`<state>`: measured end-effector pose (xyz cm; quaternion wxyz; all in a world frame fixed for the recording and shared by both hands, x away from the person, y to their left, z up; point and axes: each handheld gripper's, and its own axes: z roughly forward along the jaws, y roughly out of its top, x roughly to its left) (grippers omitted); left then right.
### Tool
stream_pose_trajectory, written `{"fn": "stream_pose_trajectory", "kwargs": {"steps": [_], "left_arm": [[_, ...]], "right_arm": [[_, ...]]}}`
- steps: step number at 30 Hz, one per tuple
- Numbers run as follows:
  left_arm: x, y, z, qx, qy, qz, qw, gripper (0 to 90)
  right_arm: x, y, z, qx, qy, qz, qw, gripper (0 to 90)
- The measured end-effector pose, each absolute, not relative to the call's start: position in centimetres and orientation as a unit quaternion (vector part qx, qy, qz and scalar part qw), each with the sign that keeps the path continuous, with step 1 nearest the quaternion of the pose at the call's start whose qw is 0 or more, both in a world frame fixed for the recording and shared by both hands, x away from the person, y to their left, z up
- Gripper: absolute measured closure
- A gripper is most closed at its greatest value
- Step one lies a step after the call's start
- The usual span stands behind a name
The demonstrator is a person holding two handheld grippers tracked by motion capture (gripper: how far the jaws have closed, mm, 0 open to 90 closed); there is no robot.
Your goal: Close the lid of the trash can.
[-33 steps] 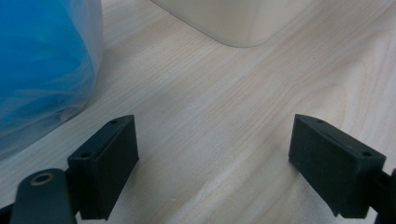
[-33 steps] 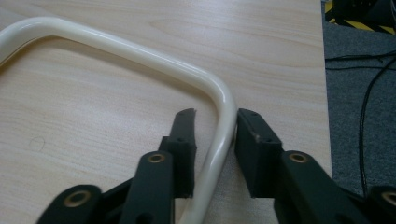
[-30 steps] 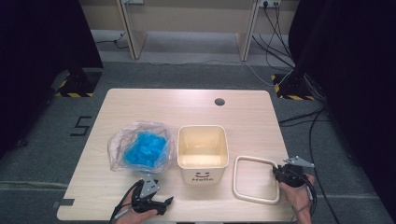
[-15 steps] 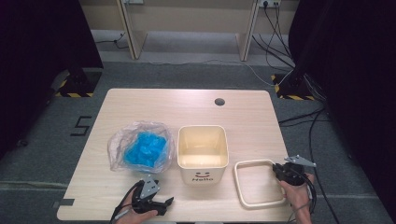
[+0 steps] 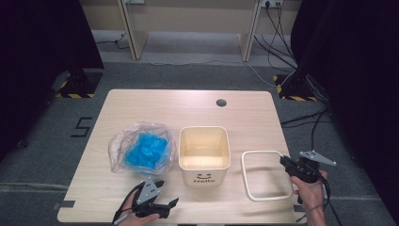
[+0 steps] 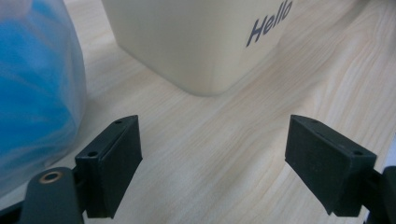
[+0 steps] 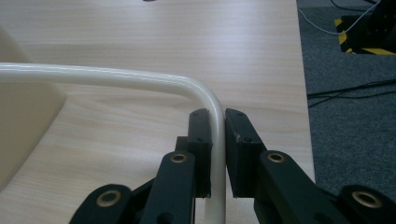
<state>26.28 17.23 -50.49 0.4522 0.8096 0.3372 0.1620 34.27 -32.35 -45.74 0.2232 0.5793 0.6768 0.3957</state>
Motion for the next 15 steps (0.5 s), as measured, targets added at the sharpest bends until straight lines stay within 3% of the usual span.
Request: {"fn": "stream_pose_trajectory", "kwargs": {"steps": [7,15], "left_arm": [[25.8,16.8,-49.3,0.797,0.331,0.176,0.473,17.6],[24.8,15.2,-46.8,0.786,0.305,0.196,0.5,16.4]], "right_arm": [[34.5,-32.0,-42.6,0.562,0.682,0.404,0.237,81.3],[35.5,-28.8,-38.5,0.523,0.694,0.433,0.238,81.4]]}}
